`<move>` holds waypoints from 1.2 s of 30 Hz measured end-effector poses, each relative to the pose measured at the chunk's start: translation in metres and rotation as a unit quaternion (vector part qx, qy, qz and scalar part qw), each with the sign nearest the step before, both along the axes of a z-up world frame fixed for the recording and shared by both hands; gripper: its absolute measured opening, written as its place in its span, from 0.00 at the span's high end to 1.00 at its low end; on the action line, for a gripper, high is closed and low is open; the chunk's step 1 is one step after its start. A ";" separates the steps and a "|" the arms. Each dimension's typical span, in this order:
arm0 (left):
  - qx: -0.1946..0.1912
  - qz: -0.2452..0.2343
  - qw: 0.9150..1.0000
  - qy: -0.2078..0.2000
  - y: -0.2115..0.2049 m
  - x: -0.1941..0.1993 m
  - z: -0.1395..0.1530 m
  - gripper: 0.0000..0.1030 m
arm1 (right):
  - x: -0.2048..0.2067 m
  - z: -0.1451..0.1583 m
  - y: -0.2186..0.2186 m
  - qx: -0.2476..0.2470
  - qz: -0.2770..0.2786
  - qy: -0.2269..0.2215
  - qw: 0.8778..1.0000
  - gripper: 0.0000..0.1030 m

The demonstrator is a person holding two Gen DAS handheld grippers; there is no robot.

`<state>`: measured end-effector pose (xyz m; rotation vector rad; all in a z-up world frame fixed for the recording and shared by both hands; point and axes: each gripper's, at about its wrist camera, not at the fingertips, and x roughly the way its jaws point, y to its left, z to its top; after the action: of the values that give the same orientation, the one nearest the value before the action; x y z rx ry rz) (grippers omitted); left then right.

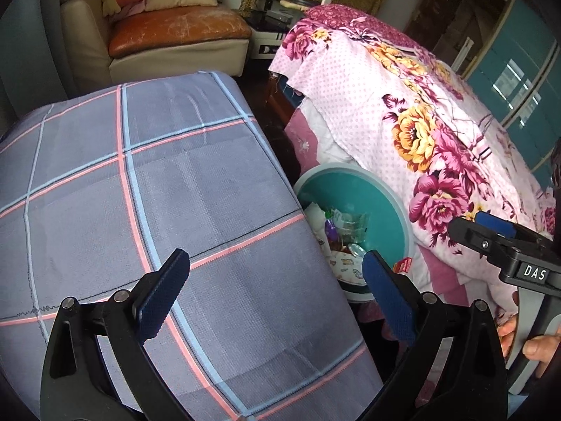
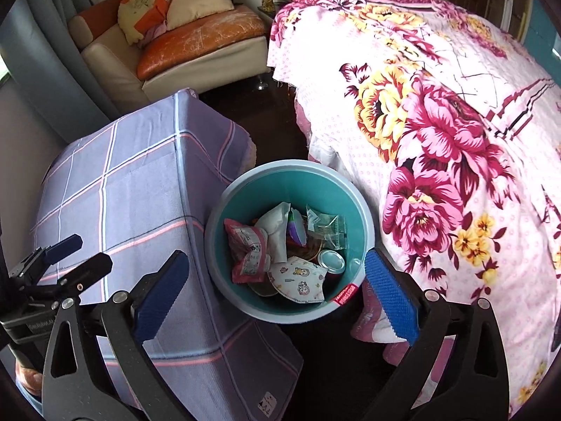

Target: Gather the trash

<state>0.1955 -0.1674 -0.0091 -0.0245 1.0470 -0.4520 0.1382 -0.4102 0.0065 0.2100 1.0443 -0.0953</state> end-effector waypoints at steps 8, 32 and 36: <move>0.014 0.011 1.000 -0.021 0.011 -0.032 0.020 0.04 | -0.041 0.016 0.014 -0.030 0.009 -0.026 0.999 0.07; 0.055 0.026 0.997 -0.040 0.020 -0.105 0.009 0.04 | -0.105 0.005 0.035 -0.036 0.031 -0.039 0.998 0.07; 0.059 0.028 0.997 -0.035 0.021 -0.102 0.004 0.04 | -0.103 0.000 0.036 -0.032 0.032 -0.034 0.998 0.07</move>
<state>0.0935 -0.1461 -0.0054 0.0655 1.0004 -0.3374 0.0357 -0.3741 0.0069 0.1218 0.9771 -0.0633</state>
